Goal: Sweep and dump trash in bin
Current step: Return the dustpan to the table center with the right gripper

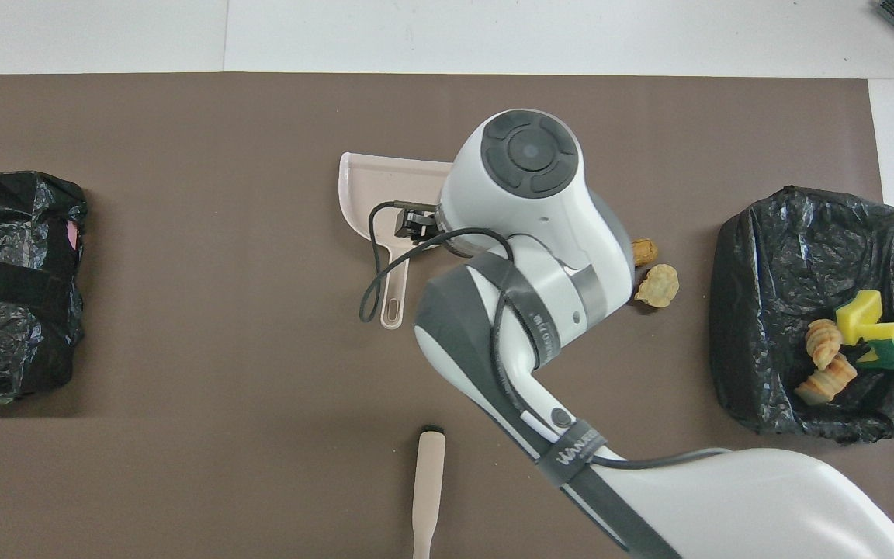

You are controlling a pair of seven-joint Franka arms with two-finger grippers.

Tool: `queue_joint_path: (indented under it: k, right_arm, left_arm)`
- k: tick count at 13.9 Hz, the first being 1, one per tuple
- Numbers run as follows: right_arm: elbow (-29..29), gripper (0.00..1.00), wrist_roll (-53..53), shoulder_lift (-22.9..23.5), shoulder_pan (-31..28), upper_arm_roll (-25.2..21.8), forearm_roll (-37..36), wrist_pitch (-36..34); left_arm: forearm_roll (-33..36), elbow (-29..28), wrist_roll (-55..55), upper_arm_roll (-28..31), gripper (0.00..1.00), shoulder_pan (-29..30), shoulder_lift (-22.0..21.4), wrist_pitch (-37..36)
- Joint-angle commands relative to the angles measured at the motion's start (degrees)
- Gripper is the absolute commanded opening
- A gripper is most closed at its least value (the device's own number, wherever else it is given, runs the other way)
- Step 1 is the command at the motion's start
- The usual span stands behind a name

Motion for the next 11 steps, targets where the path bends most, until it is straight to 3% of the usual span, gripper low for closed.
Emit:
queue_joint_path:
  k: [1, 4, 7, 9, 11]
  right_arm:
    - [-3.0, 1.0, -3.4, -5.4, -2.1, 0.9, -0.2, -6.5]
    - [-12.3, 1.0, -0.4, -15.2, 2.5, 1.4, 2.2, -15.5]
    - [-28.8, 1.0, 2.2, -25.8, 6.1, 1.3, 10.0, -13.0]
    - [-41.0, 1.0, 3.7, -32.9, 9.7, 1.3, 15.8, -7.6]
    - [-47.0, 1.0, 8.1, -34.4, 14.2, 1.4, 18.4, -3.2]
  left_arm:
    - [0.6, -0.9, 0.0, -0.6, 1.0, -0.4, -1.0, -0.3]
    - [-0.4, -5.0, 0.0, -1.1, 1.0, -2.0, -1.6, 7.3]
    - [-0.4, -9.0, 0.0, -1.0, 1.0, -7.0, 1.3, 17.0]
    - [-0.4, -10.8, -1.5, -1.0, 1.0, -9.7, 4.3, 22.8]
    - [-0.4, -10.8, -3.5, -1.0, 1.0, -11.3, 7.8, 28.3]
